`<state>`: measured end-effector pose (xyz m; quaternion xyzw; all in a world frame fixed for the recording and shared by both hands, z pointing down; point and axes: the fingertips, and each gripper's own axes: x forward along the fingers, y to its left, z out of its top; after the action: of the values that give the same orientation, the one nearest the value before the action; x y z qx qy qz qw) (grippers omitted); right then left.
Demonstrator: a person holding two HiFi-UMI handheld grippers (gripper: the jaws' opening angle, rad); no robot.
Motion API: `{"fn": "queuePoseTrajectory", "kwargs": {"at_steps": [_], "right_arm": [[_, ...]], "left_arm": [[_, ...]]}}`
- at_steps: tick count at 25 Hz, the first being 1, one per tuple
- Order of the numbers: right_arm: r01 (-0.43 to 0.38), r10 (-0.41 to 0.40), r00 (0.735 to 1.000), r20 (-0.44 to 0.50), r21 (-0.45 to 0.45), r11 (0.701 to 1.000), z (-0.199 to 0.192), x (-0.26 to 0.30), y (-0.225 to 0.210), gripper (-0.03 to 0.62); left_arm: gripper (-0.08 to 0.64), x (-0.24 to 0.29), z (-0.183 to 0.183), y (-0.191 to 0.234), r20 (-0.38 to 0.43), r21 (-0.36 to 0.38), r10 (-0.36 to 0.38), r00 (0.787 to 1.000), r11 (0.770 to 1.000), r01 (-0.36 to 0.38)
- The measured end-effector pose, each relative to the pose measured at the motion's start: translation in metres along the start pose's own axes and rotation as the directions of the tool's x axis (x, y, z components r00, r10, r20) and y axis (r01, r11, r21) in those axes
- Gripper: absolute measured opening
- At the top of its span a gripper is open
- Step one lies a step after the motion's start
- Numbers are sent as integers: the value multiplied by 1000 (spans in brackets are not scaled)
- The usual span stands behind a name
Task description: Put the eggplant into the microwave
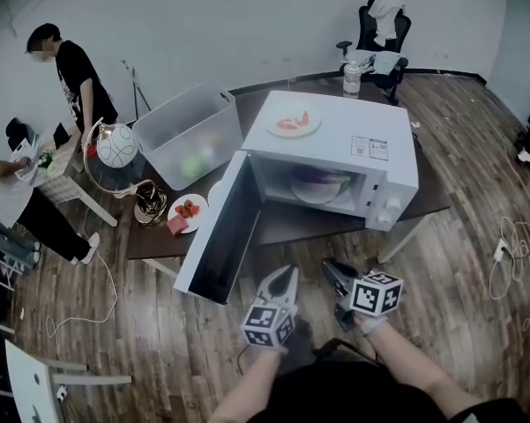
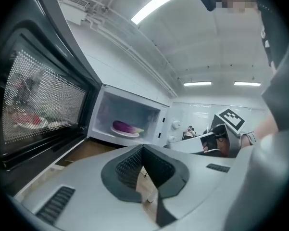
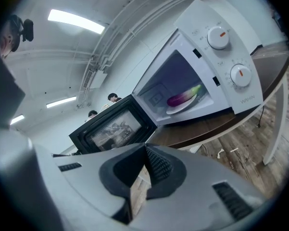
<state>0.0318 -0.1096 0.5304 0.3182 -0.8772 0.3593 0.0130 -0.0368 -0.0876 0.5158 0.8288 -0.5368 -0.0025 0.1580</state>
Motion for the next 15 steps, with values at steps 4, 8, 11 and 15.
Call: {"fn": "queuePoseTrajectory", "kwargs": {"at_steps": [4,8,11,15], "right_arm": [[-9,9,1000,-11,-11,1000,-13,-8,9,-2],[-14,14,1000,-22,-11,1000,-24,-16,16,-2],[-13,13,1000,-20,-15,1000,-30,-22,19,-2],[-3,3,1000,-3,-46,999,-32,-30,26,-2]], "left_arm": [[2,-17,-7,-4,1,-6,22,1000,1000,-22],[1,-30,-12,-10,4,-9,29,1000,1000,-29],[1,-36,-14,-15,6,-1,26,1000,1000,-26],[1,-43,-10,-22,8,12,14,1000,1000,-14]]}}
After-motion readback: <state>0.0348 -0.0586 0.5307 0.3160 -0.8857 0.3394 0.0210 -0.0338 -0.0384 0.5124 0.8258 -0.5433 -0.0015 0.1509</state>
